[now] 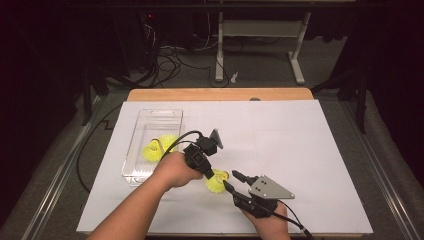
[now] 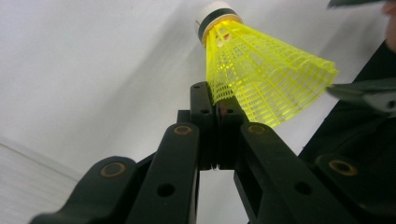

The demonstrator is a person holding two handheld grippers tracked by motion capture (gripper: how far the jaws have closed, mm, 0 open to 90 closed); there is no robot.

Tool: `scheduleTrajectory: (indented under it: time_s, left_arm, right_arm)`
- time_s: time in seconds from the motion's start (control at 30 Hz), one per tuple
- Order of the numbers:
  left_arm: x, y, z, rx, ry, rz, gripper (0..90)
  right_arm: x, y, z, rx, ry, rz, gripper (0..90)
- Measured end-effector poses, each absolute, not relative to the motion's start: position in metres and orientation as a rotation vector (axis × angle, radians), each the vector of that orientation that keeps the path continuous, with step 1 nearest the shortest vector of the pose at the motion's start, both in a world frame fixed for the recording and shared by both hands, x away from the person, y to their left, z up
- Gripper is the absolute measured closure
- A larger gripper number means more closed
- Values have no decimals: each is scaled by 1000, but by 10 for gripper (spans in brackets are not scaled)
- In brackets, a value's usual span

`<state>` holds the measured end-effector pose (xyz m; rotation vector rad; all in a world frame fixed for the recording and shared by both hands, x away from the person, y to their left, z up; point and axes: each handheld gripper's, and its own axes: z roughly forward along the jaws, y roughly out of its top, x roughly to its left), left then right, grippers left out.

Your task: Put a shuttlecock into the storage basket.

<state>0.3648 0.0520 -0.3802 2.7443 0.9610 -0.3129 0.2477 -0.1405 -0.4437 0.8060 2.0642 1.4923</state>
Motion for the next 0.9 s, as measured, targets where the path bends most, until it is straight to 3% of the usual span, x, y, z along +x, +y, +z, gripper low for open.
scheduleTrajectory:
  time_s: [0.53,0.9]
  left_arm:
    - [365,59,-388,2727,966,-318,891]
    - [365,63,-387,2725,969,-308,891]
  right_arm:
    - [268,-192,-439,965,2014,1442,224]
    - [268,-233,-448,1012,1992,1316,129]
